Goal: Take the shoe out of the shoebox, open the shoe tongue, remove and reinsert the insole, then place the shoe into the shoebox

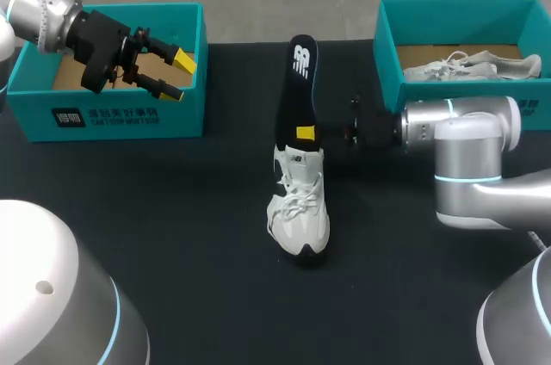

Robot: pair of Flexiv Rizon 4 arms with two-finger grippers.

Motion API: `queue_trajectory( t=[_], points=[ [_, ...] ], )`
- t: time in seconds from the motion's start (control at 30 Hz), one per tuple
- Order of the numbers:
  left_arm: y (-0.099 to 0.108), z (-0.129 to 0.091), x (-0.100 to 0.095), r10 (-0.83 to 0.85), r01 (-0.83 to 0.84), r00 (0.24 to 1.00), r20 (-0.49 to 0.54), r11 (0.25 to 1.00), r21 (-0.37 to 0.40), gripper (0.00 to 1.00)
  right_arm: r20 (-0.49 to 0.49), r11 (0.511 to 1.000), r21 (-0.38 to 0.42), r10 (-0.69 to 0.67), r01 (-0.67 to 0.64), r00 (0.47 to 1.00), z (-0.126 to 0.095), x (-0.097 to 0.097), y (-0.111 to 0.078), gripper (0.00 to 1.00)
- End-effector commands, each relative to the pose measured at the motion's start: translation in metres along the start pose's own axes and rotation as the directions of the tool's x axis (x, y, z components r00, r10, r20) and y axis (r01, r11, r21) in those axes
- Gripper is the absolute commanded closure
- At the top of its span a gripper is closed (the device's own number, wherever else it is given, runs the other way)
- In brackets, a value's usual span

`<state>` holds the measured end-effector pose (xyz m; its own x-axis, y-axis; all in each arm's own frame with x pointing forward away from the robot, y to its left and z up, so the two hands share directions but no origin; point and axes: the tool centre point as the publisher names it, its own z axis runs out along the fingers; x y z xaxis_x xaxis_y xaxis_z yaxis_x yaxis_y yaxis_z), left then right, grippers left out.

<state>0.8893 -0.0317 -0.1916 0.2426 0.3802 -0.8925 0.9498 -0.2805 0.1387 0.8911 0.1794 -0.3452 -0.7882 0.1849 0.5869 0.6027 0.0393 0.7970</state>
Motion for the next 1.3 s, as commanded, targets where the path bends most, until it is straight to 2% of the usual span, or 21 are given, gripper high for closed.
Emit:
queue_trajectory(
  t=[0.03, 0.23, 0.27, 0.3, 0.4, 0.57, 0.87, 0.9, 0.97, 1.0, 1.17, 1.3],
  points=[
    [0.001, 0.000, 0.000, 0.001, -0.001, 1.000, -0.002, 1.000, 0.003, 0.00, 0.011, 1.000, -0.007, 0.010, -0.010, 1.000, 0.002, 0.007, -0.013, 1.00],
    [0.001, 0.000, 0.000, 0.001, -0.001, 1.000, -0.002, 1.000, 0.003, 0.00, 0.012, 1.000, -0.003, 0.018, -0.018, 1.000, 0.004, 0.009, -0.016, 1.00],
    [0.001, 0.000, 0.000, 0.001, -0.001, 1.000, -0.002, 1.000, 0.003, 0.00, 0.015, 1.000, -0.004, 0.016, -0.016, 1.000, 0.004, 0.009, -0.014, 0.85],
    [0.001, 0.000, 0.000, 0.001, -0.001, 1.000, -0.002, 1.000, 0.003, 0.00, 0.017, 1.000, -0.007, 0.008, -0.008, 1.000, 0.004, 0.010, -0.012, 0.76],
    [0.001, 0.000, 0.000, 0.001, -0.001, 1.000, -0.002, 1.000, 0.003, 0.00, 0.021, 1.000, -0.003, -0.012, 0.012, 1.000, 0.004, 0.011, -0.004, 0.64],
    [0.001, 0.000, 0.000, 0.001, -0.001, 1.000, -0.002, 1.000, 0.003, 0.00, 0.017, 0.999, 0.001, -0.041, 0.041, 0.999, 0.005, 0.012, 0.008, 0.61],
    [0.001, 0.000, 0.000, 0.001, -0.001, 1.000, -0.002, 1.000, 0.003, 0.00, 0.017, 0.997, 0.007, -0.076, 0.076, 0.997, 0.004, 0.010, 0.029, 0.65],
    [0.001, 0.000, 0.000, 0.001, -0.001, 1.000, -0.002, 1.000, 0.003, 0.00, 0.018, 0.997, 0.007, -0.078, 0.078, 0.997, 0.004, 0.010, 0.031, 0.69],
    [0.001, 0.000, 0.000, 0.001, -0.001, 1.000, -0.002, 1.000, 0.003, 0.00, 0.014, 0.996, 0.018, -0.085, 0.085, 0.996, 0.005, 0.009, 0.034, 0.84],
    [0.001, 0.000, 0.000, 0.001, -0.001, 1.000, -0.002, 1.000, 0.003, 0.00, 0.006, 0.996, 0.032, -0.083, 0.083, 0.997, 0.005, 0.009, 0.035, 1.00],
    [0.001, 0.000, 0.000, 0.001, -0.001, 1.000, -0.002, 1.000, 0.003, 0.00, -0.024, 0.992, 0.099, -0.076, 0.078, 0.997, 0.007, 0.009, 0.035, 1.00],
    [0.001, 0.000, 0.000, 0.001, -0.001, 1.000, -0.002, 1.000, 0.003, 0.00, -0.038, 0.986, 0.153, -0.058, 0.063, 0.998, 0.008, 0.009, 0.024, 1.00]
  ],
)
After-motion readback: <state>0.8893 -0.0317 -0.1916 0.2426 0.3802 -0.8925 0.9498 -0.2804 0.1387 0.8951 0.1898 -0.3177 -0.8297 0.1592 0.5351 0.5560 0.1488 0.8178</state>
